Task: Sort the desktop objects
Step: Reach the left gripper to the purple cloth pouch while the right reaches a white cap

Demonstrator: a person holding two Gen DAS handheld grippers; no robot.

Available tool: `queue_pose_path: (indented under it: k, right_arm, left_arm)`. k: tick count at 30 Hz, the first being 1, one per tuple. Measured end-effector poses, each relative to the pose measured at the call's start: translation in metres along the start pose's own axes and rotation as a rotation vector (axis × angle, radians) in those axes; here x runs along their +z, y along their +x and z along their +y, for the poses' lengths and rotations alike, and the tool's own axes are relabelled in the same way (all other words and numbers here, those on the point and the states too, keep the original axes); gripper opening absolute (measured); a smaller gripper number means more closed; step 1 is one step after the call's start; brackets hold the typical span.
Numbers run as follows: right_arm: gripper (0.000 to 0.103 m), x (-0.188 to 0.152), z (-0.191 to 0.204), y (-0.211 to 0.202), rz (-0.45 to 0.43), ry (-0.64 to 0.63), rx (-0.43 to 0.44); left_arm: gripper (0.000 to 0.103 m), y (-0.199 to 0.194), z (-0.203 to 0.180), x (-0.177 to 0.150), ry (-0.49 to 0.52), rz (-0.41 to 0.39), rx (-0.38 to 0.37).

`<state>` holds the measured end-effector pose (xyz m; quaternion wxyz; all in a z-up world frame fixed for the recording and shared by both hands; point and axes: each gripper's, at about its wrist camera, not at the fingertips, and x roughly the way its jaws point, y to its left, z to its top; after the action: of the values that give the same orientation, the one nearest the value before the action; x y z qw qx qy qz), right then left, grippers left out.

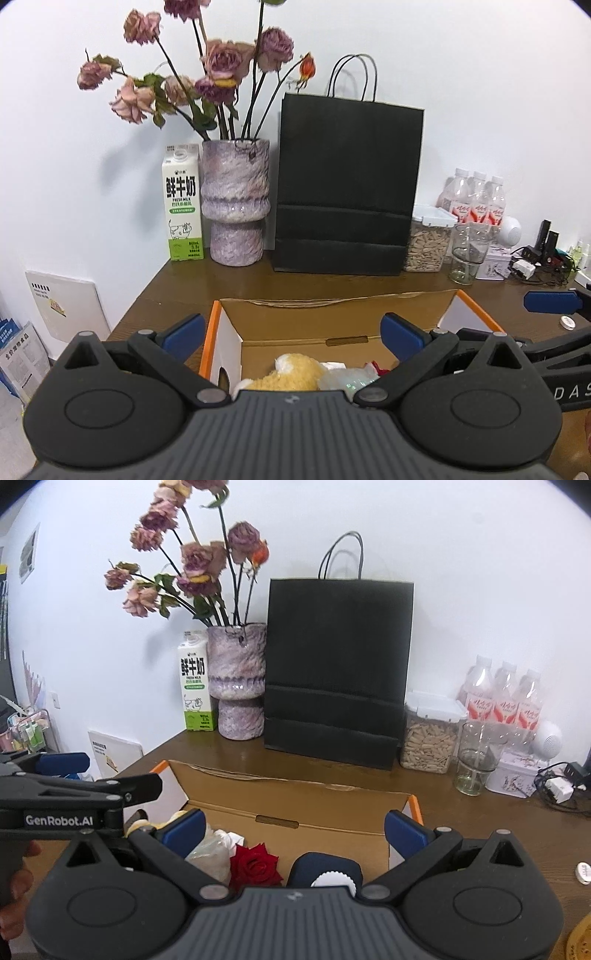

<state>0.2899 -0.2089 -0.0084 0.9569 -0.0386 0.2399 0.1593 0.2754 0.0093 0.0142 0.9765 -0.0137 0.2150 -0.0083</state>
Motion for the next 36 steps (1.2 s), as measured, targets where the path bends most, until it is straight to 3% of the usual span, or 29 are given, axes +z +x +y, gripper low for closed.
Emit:
queue_pose_path:
  k: [8,17,34,36]
  right_arm:
    - [0.103,-0.015,0.001,-0.044,-0.016,-0.027,-0.008]
    - [0.103,-0.056,-0.016,-0.079,0.017,0.001,-0.04]
    - [0.103,-0.166,-0.083,-0.109,0.201,0.066,-0.167]
    - [0.098,-0.177,-0.089,-0.11,0.217,0.084,-0.171]
  left_arm:
    - [0.103,-0.039,-0.006,-0.015,0.015,-0.005,-0.019]
    - [0.103,-0.058,-0.015,-0.048,0.018,0.054,-0.047]
    - [0.103,-0.049,-0.035,-0.116,0.017,0.207,-0.104]
    - [0.103,-0.047,-0.037,-0.121,0.026,0.22,-0.103]
